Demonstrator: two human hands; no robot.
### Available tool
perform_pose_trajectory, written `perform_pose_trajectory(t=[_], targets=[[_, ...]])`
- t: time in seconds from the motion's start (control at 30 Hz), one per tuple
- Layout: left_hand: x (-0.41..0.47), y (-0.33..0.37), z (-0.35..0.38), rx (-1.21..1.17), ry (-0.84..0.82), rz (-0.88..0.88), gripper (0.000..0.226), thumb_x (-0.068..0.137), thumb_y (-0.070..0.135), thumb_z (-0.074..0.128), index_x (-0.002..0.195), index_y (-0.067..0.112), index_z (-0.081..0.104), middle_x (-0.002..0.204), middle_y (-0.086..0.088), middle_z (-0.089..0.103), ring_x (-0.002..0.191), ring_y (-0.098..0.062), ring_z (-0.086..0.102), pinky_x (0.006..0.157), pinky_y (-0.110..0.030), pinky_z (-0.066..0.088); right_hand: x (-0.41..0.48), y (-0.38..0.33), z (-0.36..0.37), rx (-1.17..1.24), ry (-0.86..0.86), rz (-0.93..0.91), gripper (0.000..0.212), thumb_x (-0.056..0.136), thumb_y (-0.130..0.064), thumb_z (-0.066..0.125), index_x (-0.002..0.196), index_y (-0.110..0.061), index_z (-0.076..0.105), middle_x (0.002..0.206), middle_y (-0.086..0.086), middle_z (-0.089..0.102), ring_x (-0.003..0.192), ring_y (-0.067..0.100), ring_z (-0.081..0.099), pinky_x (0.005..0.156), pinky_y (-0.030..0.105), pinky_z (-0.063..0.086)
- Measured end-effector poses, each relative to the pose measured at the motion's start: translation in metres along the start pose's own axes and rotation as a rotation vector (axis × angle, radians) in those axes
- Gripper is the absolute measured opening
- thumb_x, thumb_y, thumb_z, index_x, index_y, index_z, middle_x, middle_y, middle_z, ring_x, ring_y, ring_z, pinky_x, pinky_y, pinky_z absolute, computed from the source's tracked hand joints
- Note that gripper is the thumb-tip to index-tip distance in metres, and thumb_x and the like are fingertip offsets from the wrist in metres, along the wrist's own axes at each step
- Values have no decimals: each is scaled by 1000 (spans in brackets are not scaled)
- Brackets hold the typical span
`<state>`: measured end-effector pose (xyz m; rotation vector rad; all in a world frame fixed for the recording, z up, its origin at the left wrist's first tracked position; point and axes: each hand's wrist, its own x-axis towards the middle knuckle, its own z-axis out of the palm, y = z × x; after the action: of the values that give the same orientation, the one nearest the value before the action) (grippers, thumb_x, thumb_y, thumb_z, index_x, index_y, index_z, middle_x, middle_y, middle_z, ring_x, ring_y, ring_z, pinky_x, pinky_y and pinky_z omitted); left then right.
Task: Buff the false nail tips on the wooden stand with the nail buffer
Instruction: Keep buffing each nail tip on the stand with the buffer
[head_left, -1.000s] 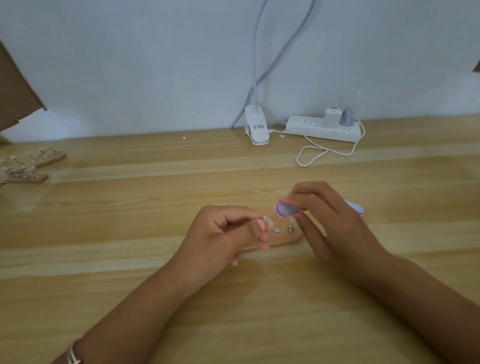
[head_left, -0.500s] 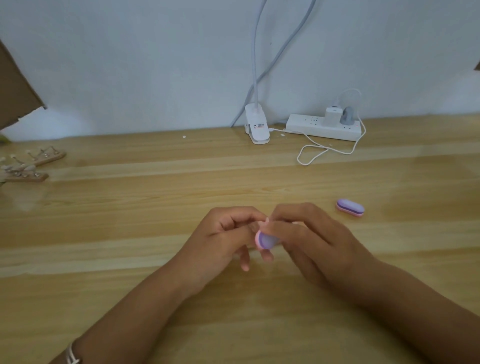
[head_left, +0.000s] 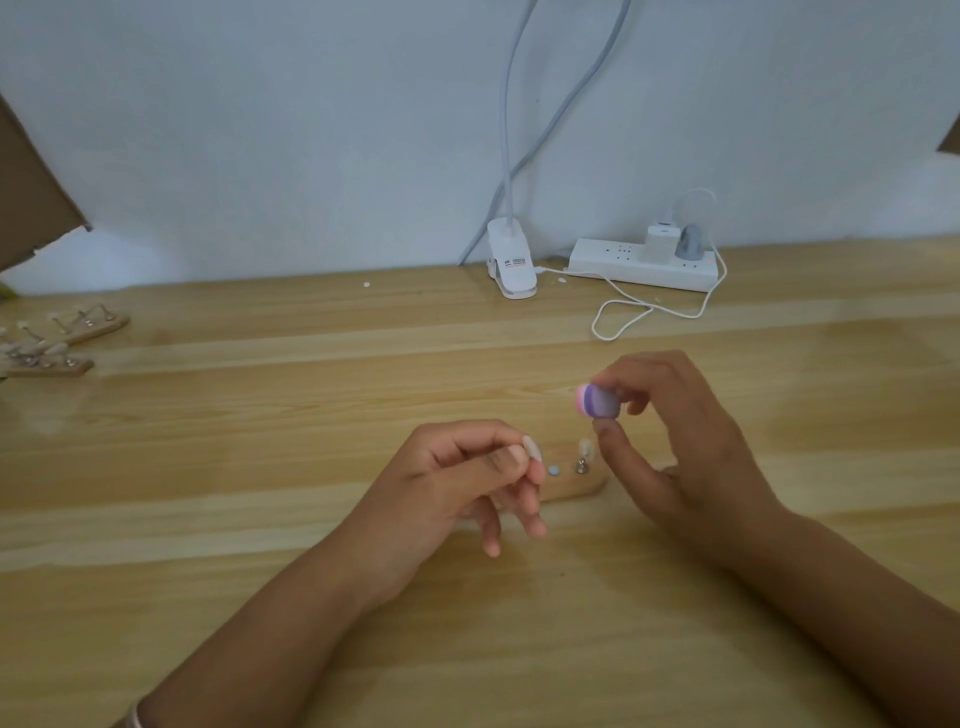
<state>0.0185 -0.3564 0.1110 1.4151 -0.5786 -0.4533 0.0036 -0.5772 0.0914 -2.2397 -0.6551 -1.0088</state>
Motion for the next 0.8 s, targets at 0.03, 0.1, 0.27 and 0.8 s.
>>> perform_pose_trajectory(t=[0.03, 0.1, 0.27, 0.8], targets=[[0, -1, 1, 15, 9, 4, 20, 93, 18, 53, 83, 11, 69, 72, -10, 65, 65, -25, 68, 43, -25, 44, -1, -1, 0, 18, 16, 21, 27, 84, 5, 62, 109, -5, 62, 103, -2, 58, 101, 2, 52, 79, 33, 49], [1, -3, 2, 46, 16, 4, 21, 94, 20, 52, 85, 13, 70, 73, -9, 67, 62, -24, 69, 38, -21, 42, -3, -7, 2, 64, 13, 24, 27, 83, 3, 58, 108, -9, 59, 102, -3, 58, 100, 9, 58, 78, 38, 48], [1, -8, 6, 149, 22, 2, 19, 95, 29, 54, 88, 18, 69, 78, -3, 69, 57, -23, 69, 34, -19, 38, -6, -24, 0, 235, -121, 208, 23, 81, -6, 37, 95, -19, 51, 83, -2, 52, 75, 10, 53, 84, 10, 33], [3, -15, 6, 279, 156, 22, 17, 87, 34, 64, 101, 28, 71, 89, 4, 74, 45, -19, 65, 31, -18, 37, 4, -19, -1, 117, -190, 93, 14, 83, -27, 66, 91, -15, 70, 72, -17, 35, 72, -1, 45, 76, 5, 32]])
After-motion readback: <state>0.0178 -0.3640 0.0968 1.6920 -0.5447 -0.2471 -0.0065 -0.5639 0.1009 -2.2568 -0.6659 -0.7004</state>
